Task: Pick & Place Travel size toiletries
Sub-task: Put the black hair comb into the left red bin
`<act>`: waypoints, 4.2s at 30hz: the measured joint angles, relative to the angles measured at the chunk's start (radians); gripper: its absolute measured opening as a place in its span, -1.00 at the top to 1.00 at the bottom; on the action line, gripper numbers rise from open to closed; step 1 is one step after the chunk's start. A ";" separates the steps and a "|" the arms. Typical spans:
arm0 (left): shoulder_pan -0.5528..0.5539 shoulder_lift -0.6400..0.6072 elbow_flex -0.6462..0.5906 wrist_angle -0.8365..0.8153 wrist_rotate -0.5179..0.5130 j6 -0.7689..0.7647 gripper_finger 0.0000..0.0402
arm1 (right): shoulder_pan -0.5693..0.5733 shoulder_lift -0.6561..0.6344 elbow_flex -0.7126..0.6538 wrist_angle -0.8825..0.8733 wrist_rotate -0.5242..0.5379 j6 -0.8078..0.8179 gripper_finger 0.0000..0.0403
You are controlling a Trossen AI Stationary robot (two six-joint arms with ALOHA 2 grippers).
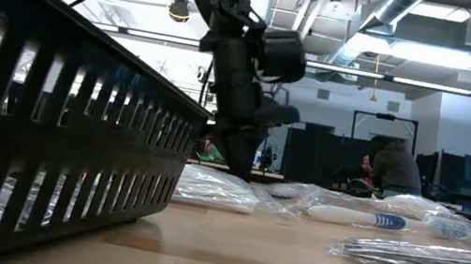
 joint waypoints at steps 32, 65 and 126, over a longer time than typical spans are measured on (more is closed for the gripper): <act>-0.203 -0.162 -0.256 0.206 -0.417 0.112 0.99 | -0.403 -0.403 -0.637 0.718 -0.238 -0.409 0.93; -0.206 -0.212 -0.487 0.646 -0.193 0.086 0.99 | -0.452 -0.346 -0.718 1.270 -0.408 -0.834 0.83; -0.295 -0.245 -0.587 0.716 -0.422 0.136 0.99 | -1.161 -0.117 -0.686 1.272 -1.356 -0.987 -0.47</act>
